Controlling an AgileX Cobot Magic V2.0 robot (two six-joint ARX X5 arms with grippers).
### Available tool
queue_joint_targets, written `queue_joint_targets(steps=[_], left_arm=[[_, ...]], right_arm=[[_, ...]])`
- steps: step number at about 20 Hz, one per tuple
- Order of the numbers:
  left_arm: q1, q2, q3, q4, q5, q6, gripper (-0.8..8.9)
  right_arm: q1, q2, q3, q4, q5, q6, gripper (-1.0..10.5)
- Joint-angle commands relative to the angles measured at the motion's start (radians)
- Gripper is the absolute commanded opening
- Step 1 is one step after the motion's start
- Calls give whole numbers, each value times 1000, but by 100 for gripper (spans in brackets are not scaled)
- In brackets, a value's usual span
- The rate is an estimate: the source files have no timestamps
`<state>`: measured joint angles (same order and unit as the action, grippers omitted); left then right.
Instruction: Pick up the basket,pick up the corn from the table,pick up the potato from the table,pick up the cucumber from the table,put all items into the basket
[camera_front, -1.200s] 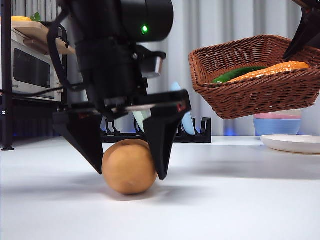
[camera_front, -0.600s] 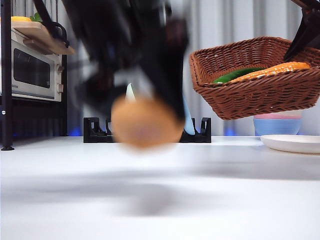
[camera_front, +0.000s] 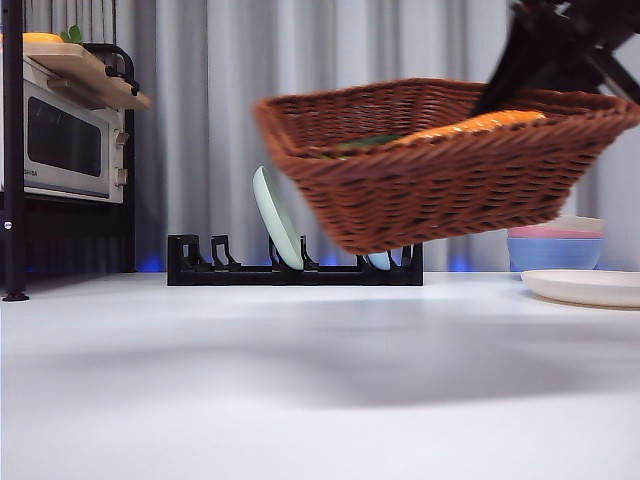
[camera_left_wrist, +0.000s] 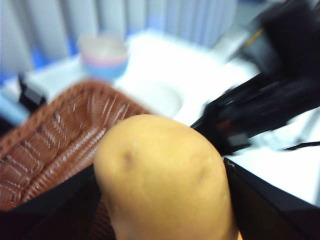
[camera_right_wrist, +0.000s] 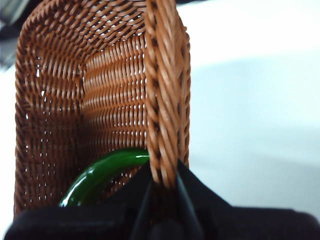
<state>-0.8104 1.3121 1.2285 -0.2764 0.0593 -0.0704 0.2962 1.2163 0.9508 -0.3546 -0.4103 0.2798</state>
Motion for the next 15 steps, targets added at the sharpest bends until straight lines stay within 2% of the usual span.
queue_joint_targets(steps=[1, 5, 6, 7, 8, 9, 10, 15], left_arm=[[35, 88, -15, -34, -9, 11, -8], [67, 162, -15, -100, -42, 11, 3], [67, 162, -15, -100, -64, 11, 62], [67, 162, -15, -98, -65, 11, 225], [67, 162, -15, -99, -66, 10, 431], [71, 162, -15, -100, -76, 7, 572], [74, 162, -15, -99, -88, -1, 598], [72, 120, 30, -121, -86, -12, 597]], right_arm=[[52, 0, 4, 16, -3, 19, -12], [80, 0, 4, 14, -3, 19, -12], [80, 0, 4, 13, -3, 19, -12], [80, 0, 4, 12, -3, 19, -12], [80, 0, 4, 10, -3, 19, -12], [80, 0, 4, 7, -3, 19, -12], [80, 0, 4, 6, -3, 19, -12], [80, 26, 4, 10, -2, 37, -12]])
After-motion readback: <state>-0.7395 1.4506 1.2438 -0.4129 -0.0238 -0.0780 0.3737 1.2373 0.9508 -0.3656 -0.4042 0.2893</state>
